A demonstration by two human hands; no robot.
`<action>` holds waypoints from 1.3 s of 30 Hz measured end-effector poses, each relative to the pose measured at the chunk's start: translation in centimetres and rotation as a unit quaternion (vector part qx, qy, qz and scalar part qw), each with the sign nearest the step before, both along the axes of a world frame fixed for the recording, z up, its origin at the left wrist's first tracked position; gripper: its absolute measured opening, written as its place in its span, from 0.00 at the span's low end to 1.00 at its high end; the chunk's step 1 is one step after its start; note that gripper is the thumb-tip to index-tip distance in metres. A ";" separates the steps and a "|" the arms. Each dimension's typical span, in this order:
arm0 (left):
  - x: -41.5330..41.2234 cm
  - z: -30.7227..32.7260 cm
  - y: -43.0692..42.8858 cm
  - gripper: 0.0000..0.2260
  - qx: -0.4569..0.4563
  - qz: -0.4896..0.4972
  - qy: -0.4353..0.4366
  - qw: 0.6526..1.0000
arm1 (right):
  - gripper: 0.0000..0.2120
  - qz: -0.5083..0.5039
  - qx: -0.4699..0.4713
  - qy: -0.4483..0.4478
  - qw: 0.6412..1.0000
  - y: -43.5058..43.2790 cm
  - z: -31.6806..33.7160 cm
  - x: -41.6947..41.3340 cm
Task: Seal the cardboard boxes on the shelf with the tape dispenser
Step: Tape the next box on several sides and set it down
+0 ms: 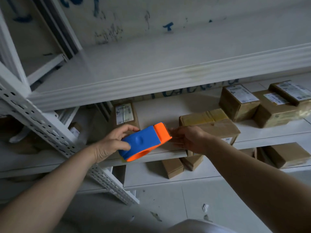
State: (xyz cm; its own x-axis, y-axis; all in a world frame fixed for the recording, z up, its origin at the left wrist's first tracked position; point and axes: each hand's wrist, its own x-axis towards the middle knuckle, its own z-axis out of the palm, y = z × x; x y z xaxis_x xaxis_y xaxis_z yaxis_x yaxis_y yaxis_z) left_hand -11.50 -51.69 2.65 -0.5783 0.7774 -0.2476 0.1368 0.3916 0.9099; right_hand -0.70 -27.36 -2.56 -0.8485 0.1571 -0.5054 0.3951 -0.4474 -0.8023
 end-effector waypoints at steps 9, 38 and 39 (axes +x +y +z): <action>0.5 -0.8 -1.1 0.34 -0.050 -0.058 0.006 0.997 | 0.05 0.017 -0.048 0.009 0.999 -1.5 -0.8 1.2; 0.8 -0.6 8.8 0.38 -0.195 -0.037 0.408 0.891 | 0.08 -0.218 0.189 -0.048 0.956 14.6 0.4 6.5; 1.1 -0.7 9.7 0.38 -0.195 -0.037 0.405 0.892 | 0.09 -0.225 0.173 -0.053 0.957 15.5 0.1 6.6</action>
State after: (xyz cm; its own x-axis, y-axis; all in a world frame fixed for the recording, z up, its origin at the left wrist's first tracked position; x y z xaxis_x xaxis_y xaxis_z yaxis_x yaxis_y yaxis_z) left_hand -10.45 -41.95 1.95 -0.6400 0.7677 -0.0310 0.7275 0.6185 0.2969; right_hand 5.91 -11.89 -2.48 -0.6025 0.6686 -0.4360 0.3118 -0.3057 -0.8996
